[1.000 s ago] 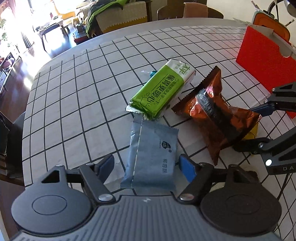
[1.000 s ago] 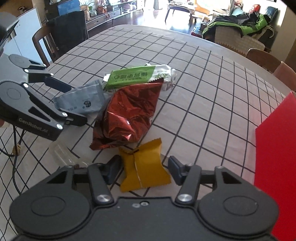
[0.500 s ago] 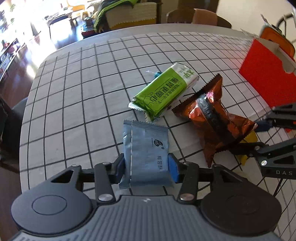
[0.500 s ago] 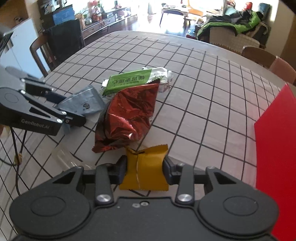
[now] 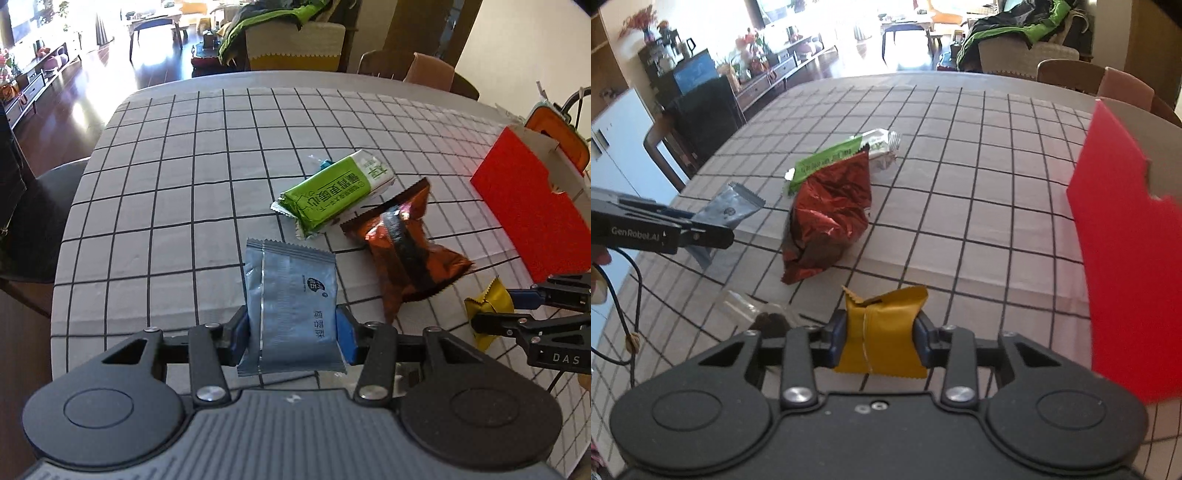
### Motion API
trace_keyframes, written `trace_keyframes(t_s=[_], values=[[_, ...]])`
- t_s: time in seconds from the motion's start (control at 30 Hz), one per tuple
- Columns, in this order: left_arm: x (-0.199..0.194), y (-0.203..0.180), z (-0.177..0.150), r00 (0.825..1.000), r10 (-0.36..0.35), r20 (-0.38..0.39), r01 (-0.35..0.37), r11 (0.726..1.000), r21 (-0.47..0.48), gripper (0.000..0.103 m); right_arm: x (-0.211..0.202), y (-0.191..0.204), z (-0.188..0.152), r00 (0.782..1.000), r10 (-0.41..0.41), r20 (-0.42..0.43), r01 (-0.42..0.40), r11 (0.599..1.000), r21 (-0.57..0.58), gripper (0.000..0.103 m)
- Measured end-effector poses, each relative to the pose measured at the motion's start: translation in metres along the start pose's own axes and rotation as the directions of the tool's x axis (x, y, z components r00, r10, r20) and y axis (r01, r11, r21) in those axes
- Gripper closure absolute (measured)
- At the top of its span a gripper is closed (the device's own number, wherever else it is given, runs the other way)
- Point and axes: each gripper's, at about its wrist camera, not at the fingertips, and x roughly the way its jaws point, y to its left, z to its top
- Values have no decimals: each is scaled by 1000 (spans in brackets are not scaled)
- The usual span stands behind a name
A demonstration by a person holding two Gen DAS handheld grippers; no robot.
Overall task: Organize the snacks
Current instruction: 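Carry both packets into the red box and open both tools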
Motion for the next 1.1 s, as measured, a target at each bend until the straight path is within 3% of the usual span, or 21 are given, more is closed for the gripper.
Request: trace_keyframes(t_s=[0.23,0.47,0.77,1.1], values=[[-27,-20,-6,999,-10,31,11,1000,-27,56,-42,-8,-3,997,33,76,-38,997,62,66],[-51,-59,-1,997,-42,59,41,999,13,56,-92,-23,6,984,34,176,-50,995,88,66],[-75,-130,24,987,-93,128,80,992,97,56,-140,-62,15,961,-5,276,-23,995,96,66],[-67,-230,55,976,-140,166,103,972,211,56,-162,-127,15,953,-62,298,25,992,127,66]])
